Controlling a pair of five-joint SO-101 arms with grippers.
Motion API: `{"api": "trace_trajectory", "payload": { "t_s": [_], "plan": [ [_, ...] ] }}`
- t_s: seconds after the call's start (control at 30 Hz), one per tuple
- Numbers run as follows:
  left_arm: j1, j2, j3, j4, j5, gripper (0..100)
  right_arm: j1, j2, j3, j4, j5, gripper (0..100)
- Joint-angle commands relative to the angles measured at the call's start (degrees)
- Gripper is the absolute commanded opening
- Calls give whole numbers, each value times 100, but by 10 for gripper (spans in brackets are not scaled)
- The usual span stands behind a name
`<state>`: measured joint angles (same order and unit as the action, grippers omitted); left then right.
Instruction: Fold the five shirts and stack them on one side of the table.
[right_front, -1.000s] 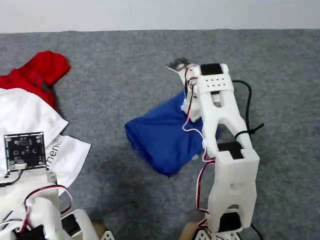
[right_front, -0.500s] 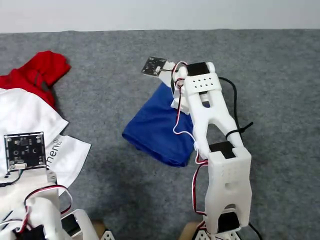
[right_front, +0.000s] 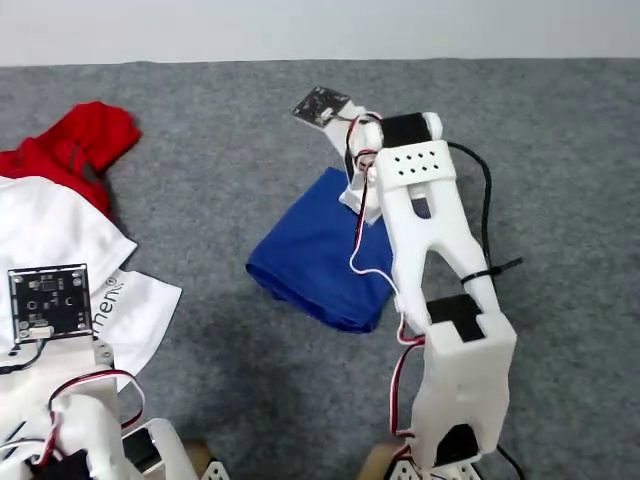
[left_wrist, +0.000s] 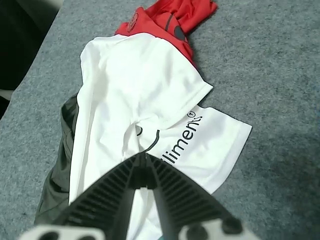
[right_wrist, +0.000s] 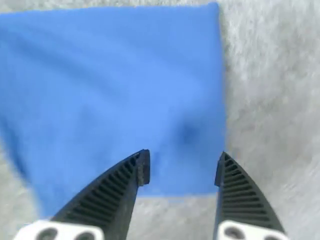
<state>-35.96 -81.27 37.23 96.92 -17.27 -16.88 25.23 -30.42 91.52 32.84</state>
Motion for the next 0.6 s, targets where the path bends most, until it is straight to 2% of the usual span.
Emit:
{"api": "trace_trajectory", "payload": {
  "t_s": [0.0, 0.13, 0.27, 0.57],
  "plan": [
    [-9, -35, -13, -105, 26, 2, -251, -585, -352, 804, -747, 181],
    [-9, -35, -13, -105, 26, 2, -523, -646, -114, 1130, -1116, 9],
    [-9, -35, -13, -105, 26, 2, -708, -778, 633, 1130, -1424, 6],
    [-9, -35, -13, -97, 26, 2, -1068, -804, 2576, 945, -1477, 9]
  ]
}}
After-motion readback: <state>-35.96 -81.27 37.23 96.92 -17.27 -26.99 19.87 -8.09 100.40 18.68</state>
